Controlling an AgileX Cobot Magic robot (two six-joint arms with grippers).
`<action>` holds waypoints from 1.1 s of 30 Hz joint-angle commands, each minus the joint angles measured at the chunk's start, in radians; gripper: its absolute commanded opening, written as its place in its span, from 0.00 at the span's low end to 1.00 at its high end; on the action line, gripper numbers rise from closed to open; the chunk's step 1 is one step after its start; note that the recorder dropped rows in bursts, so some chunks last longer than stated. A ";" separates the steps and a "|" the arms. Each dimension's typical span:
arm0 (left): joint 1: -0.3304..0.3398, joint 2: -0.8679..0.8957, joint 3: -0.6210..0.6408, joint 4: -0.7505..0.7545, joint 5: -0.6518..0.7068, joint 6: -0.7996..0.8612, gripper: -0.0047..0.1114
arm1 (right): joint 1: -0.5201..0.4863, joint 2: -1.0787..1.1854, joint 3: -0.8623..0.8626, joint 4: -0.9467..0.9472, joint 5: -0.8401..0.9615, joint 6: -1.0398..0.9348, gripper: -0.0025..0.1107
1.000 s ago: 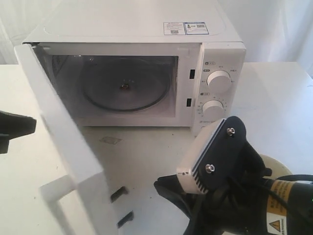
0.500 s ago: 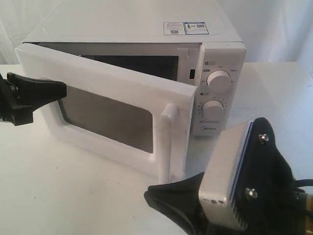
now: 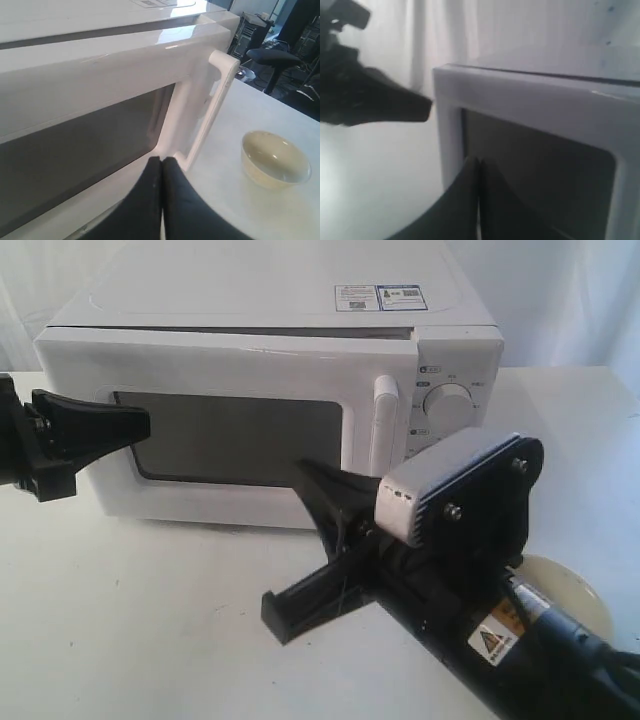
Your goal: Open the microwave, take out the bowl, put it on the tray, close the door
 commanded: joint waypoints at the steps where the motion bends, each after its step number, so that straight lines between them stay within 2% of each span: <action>1: -0.003 -0.001 -0.006 0.036 0.021 -0.020 0.04 | 0.000 0.113 -0.004 0.067 -0.252 -0.021 0.02; 8: -0.003 -0.001 -0.006 0.036 0.021 -0.039 0.04 | 0.000 0.264 -0.081 0.115 -0.252 -0.031 0.02; 15: -0.003 -0.001 -0.006 0.058 0.028 -0.043 0.04 | -0.006 0.323 -0.198 0.174 -0.252 -0.147 0.02; 26: -0.003 -0.001 -0.006 0.066 0.099 -0.043 0.04 | -0.122 0.400 -0.310 0.189 -0.252 -0.153 0.02; 33: -0.003 -0.001 -0.006 0.066 0.099 -0.043 0.04 | -0.183 0.449 -0.362 0.187 -0.252 -0.156 0.02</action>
